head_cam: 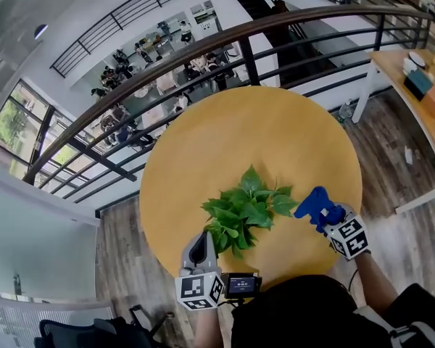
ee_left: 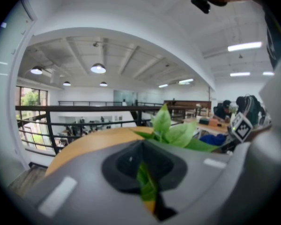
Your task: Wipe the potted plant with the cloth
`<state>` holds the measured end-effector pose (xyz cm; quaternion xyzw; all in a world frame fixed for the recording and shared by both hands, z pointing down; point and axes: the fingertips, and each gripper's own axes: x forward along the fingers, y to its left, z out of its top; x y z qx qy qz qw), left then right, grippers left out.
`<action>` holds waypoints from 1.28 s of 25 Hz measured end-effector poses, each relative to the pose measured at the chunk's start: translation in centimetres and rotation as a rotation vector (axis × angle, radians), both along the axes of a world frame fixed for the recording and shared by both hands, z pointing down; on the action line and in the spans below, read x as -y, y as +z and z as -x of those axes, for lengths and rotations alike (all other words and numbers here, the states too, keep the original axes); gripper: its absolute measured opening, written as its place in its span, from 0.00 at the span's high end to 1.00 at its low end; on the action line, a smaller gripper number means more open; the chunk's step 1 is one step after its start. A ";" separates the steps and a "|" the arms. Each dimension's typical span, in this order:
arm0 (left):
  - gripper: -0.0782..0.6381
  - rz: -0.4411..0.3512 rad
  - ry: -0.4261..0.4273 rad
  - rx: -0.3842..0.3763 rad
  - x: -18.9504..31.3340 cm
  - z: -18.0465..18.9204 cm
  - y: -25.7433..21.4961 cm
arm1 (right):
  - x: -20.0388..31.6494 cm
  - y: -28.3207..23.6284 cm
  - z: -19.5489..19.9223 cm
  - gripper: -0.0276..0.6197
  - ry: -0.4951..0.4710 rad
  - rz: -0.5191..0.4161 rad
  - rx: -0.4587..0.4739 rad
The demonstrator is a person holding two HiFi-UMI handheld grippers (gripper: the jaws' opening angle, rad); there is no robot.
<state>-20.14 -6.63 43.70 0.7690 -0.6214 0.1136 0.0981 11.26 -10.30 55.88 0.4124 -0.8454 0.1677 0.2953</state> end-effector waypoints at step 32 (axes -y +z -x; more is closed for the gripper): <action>0.89 0.013 -0.005 -0.009 0.2 -0.1 0.5 | 10.4 -10.0 14.2 0.70 -0.423 -0.309 0.116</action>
